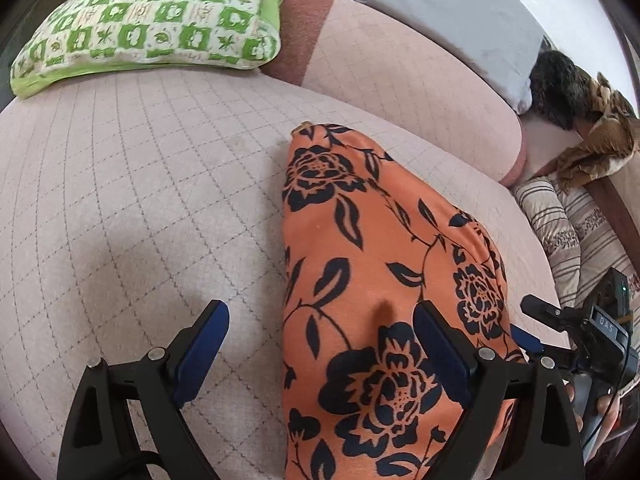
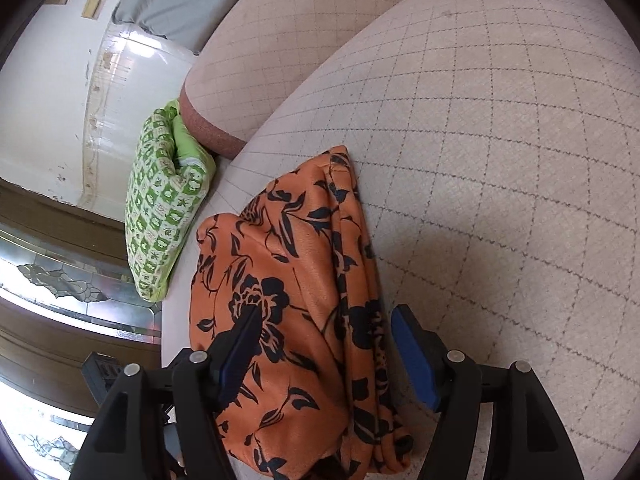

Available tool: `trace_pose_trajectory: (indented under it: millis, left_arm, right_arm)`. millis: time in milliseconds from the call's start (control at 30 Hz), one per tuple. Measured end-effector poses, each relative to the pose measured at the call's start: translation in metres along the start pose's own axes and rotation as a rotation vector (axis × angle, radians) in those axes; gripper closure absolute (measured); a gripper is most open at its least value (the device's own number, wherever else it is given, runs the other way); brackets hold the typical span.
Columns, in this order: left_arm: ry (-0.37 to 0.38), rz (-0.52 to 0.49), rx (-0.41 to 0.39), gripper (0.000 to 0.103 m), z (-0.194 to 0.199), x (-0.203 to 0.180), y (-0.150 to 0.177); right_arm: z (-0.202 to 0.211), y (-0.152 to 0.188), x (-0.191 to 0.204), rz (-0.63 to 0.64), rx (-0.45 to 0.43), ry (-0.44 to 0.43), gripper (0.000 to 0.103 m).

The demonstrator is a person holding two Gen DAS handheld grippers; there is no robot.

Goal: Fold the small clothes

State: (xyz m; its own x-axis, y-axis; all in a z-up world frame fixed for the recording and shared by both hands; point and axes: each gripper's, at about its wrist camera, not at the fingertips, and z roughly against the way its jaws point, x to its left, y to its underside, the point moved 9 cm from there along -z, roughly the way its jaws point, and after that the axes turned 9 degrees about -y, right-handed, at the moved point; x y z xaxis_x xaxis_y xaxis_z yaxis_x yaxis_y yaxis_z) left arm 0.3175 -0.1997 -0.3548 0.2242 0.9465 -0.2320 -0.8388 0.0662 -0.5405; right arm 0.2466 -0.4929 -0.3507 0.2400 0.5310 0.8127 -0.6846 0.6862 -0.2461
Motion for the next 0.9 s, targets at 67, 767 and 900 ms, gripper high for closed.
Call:
trace_pose_trajectory:
  millis: [67,767,900]
  left_arm:
    - [0.002,-0.01,-0.001,0.009,0.001,-0.003,0.001]
    - [0.059,-0.069,0.05,0.009,-0.007,-0.022,0.013]
    - [0.059,-0.075,0.058,0.009,-0.01,-0.024,0.015]
  right_arm:
    - [-0.002,0.001,0.0,-0.004,0.004,0.001,0.033]
    - [-0.007,0.003,-0.002,-0.024,0.033,-0.015,0.032]
    - [-0.01,0.006,-0.004,-0.037,0.051,-0.022,0.032]
